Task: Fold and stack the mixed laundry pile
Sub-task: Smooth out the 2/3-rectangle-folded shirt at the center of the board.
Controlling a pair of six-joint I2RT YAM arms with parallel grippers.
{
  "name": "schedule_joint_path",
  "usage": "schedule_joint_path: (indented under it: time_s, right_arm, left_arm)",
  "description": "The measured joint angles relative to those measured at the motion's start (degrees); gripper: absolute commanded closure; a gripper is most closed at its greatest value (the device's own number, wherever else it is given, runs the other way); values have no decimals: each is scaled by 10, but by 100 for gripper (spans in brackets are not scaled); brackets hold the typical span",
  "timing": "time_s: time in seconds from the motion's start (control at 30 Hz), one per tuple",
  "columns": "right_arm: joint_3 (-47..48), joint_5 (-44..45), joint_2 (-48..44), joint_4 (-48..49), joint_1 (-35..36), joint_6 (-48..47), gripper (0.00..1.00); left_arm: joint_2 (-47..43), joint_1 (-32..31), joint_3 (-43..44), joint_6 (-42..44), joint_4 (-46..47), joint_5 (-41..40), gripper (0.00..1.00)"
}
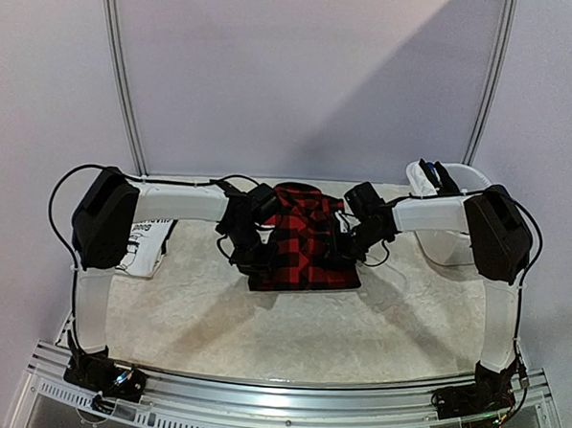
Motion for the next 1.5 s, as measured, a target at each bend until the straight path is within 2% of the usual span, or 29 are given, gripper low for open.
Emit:
schedule_joint_path:
  time_s: [0.17, 0.37, 0.5, 1.03, 1.23, 1.5]
  right_arm:
    - [43, 2, -16, -45, 0, -9, 74]
    - [109, -9, -29, -55, 0, -12, 74]
    - [150, -25, -20, -59, 0, -12, 74]
    - [249, -67, 140, -59, 0, -6, 74]
    - [240, -79, 165, -48, -1, -1, 74]
    - [166, -104, 149, 45, -7, 16, 74]
  left_arm:
    - [-2, 0, 75, 3, -33, -12, 75]
    - [2, 0, 174, 11, -54, -15, 75]
    - [18, 0, 211, 16, -59, -14, 75]
    - [27, 2, 143, 46, -65, -6, 75]
    - [27, 5, 130, 64, -57, -5, 75]
    - [29, 13, 84, 85, -33, -4, 76]
